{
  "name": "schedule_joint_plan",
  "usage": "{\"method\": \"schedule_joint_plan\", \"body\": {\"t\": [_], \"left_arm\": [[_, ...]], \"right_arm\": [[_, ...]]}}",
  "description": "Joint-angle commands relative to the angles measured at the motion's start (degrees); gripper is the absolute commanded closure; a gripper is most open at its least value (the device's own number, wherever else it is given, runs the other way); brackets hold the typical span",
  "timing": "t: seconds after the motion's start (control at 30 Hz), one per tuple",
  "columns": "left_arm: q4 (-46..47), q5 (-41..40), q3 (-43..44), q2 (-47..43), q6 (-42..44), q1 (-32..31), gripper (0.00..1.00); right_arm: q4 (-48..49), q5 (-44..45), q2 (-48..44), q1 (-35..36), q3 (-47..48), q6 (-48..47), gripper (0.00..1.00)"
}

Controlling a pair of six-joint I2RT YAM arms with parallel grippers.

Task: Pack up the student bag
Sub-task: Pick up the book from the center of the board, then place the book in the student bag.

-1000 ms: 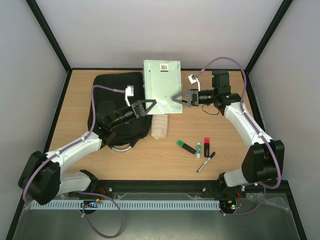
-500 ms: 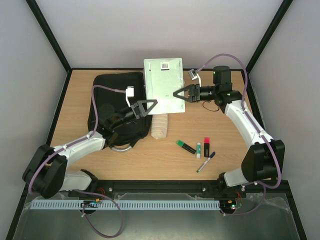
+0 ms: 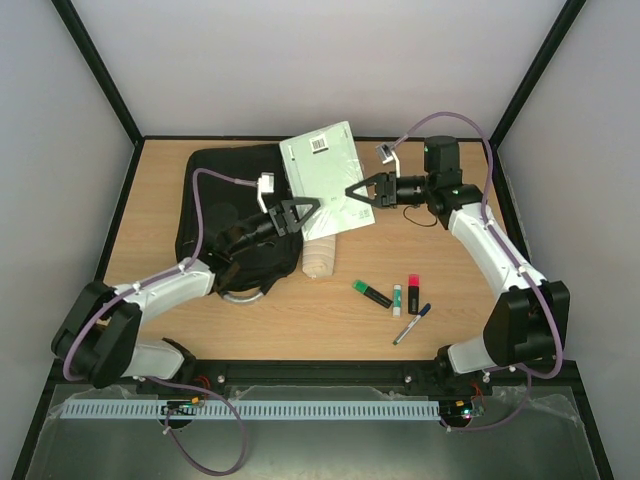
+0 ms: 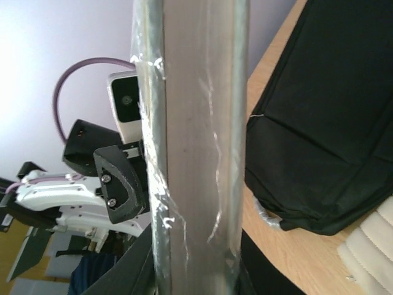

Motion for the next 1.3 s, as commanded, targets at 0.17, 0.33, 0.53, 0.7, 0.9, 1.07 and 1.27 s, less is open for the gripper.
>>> {"method": "schedule_joint_plan", "body": {"t": [0.17,0.33,0.53,0.7,0.9,1.07,1.27], "left_arm": [[-40.2,-10.2,7.3,-9.4,23.9,1.5,0.26],[-63.5,-22.6,12.4,-14.5,35.4,1.9,0.25],[-80.6,-32.9,17.4,-16.8,46.2,1.9,0.24],[-87.0,-40.7,19.9,-14.6,52.0,1.2,0.29],[-91.1,-54.0,17.9,-7.7,58.6,-5.2,0.38],[-92.7,-53.4,18.4,-1.8,61.5,-10.9,0.36],[-94.9,-55.5,18.9,4.9,62.4,-12.8,0.36]], "right_arm": [[-1.1,9.0,-4.1,-1.3,-4.4,-11.9,0.99],[1.9,17.2,-7.3,-2.1,-12.6,-17.3,0.99],[3.6,25.1,-12.4,-2.8,-18.5,-22.4,0.99],[5.4,24.3,-13.6,-5.3,-21.5,-21.1,0.99],[4.5,19.8,-13.1,-7.5,-20.9,-21.7,0.99],[4.2,18.7,-13.5,-7.6,-21.0,-22.2,0.99],[3.6,17.7,-13.8,-7.6,-20.6,-23.1,0.99]]}}
